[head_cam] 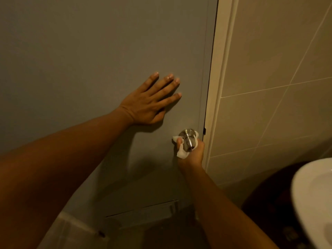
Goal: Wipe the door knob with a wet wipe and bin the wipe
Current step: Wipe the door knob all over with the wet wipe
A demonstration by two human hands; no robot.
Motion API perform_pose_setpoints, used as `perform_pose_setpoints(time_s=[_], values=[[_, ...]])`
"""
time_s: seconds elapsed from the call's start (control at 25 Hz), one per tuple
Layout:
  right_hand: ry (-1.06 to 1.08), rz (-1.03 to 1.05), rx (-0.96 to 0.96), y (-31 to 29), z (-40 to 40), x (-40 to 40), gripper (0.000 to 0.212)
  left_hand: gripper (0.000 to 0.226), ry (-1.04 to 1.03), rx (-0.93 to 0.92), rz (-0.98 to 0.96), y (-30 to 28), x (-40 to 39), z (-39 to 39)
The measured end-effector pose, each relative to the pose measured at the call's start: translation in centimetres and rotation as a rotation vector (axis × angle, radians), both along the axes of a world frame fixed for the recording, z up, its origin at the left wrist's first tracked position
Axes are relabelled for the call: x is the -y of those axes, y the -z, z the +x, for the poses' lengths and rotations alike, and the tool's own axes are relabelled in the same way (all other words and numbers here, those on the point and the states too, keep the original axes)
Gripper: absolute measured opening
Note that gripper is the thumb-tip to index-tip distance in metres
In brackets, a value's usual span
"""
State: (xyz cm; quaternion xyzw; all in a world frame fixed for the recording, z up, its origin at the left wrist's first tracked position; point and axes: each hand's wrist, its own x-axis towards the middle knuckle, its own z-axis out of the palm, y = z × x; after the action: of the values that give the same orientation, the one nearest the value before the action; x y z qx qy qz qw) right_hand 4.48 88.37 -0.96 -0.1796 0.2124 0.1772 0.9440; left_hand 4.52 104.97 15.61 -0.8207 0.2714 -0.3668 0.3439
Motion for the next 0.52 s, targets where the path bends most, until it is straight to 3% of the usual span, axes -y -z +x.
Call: perform_pose_setpoints(time_s=[0.08,0.12,0.24,0.4,0.44,0.52], values=[[-0.033,-0.031,-0.003,0.1,-0.4,-0.3,0.052,0.065,0.010,0.003,0.009,-0.1,-0.1,0.0],[-0.066,-0.208,0.059,0.3,-0.4,-0.1,0.050,0.065,0.017,0.006,0.013,-0.1,0.0,-0.1],[-0.098,-1.071,0.486,-0.5,-1.0,1.8,0.024,0.066,0.026,0.018,0.010,-0.2,0.2,0.0],[-0.295,-2.000,1.029,-0.2,0.1,3.0,0.029,0.066,0.021,0.026,0.024,-0.2,0.3,-0.1],[-0.324,-2.162,1.117,0.4,0.4,2.9,0.029,0.066,0.018,0.029,0.023,-0.3,0.3,-0.1],[-0.296,-2.136,1.104,0.4,0.5,2.6,0.028,0.066,0.007,0.031,0.026,-0.4,0.1,-0.2]])
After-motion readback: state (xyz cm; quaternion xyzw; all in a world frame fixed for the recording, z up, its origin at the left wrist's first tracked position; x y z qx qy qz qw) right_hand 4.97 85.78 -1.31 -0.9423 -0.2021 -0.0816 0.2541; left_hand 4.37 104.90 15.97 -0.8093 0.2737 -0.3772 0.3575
